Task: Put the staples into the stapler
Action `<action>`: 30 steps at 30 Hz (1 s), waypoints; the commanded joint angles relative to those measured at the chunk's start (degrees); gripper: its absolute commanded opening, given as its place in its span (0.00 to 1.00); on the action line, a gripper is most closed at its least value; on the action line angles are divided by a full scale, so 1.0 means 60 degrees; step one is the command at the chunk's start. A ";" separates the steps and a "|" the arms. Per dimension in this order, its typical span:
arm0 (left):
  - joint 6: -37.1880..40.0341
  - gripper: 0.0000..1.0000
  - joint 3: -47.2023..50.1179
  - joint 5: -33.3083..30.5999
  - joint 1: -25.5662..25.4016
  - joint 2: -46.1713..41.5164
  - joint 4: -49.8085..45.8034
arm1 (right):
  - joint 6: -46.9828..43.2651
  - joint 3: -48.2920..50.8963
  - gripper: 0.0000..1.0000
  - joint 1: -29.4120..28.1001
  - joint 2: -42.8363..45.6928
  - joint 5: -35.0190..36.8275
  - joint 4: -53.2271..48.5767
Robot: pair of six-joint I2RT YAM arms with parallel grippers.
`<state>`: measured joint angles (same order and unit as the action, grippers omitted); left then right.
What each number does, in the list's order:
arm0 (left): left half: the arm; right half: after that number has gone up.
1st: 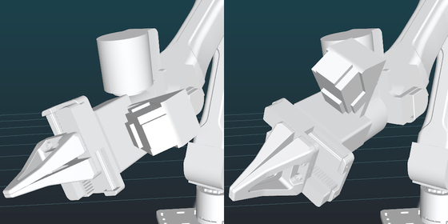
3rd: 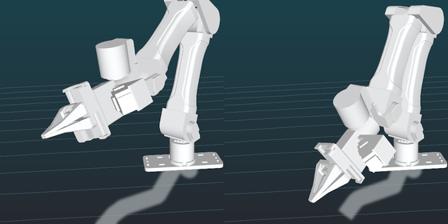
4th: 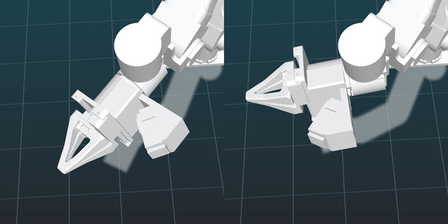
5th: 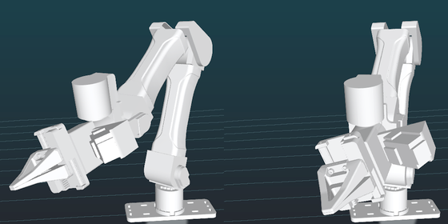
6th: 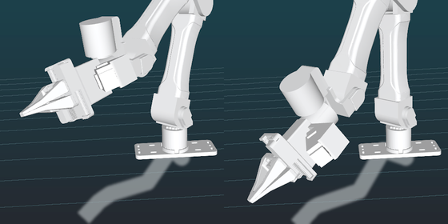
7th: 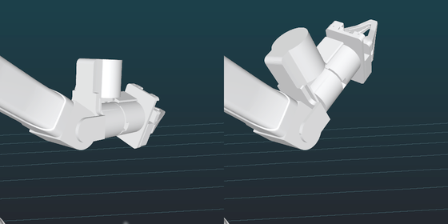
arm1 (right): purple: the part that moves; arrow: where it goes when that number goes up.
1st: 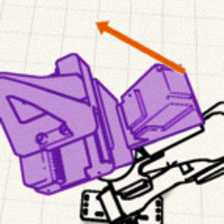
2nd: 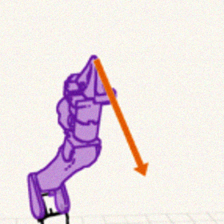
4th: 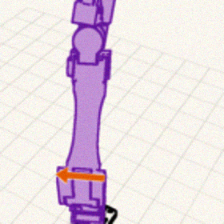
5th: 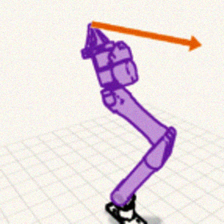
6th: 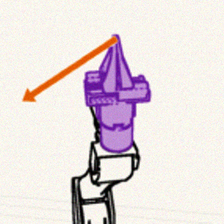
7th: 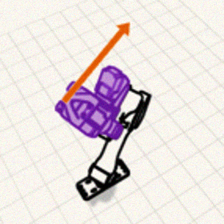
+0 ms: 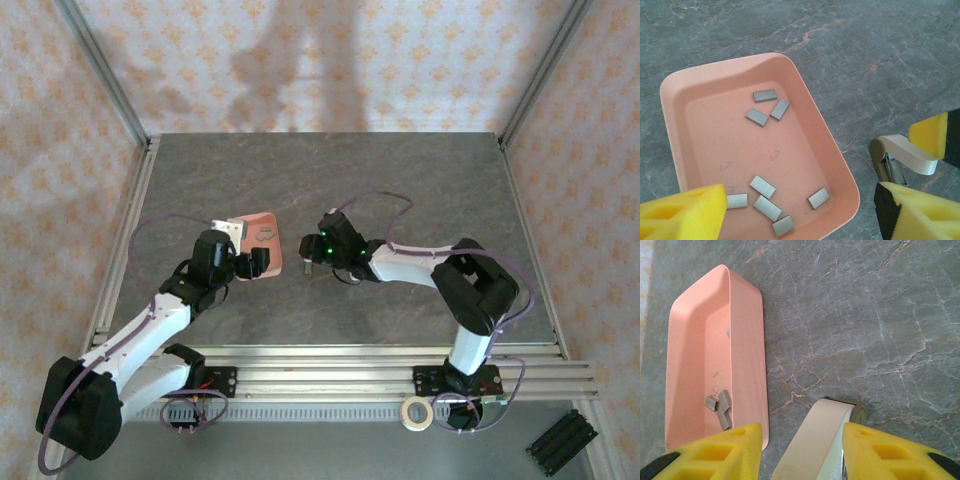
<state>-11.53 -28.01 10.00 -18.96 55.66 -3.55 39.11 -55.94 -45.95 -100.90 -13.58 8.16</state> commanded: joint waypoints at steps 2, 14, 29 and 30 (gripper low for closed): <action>-0.0129 0.79 0.0010 -0.0188 0.0113 0.0098 0.0433 | 0.0007 -0.0252 0.40 -0.0002 -0.0247 -0.0141 -0.0454; -0.0192 0.79 -0.0110 0.0030 0.0136 0.0544 0.0646 | 0.0004 -0.0034 0.24 -0.0263 -0.1273 -0.0539 -0.2834; -0.0260 0.79 -0.0195 0.0198 0.0143 0.0699 0.0768 | -0.0422 -0.0212 0.28 -0.0252 -0.0467 0.0367 -0.3363; -0.0253 0.79 -0.0181 0.0212 0.0149 0.0699 0.0780 | -0.0452 -0.0235 0.29 -0.0263 -0.0442 0.0336 -0.3355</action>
<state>-12.21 -28.03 10.66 -18.59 59.53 -0.62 38.11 -59.57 -46.98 -103.68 -13.96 -3.14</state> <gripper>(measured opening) 0.789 0.282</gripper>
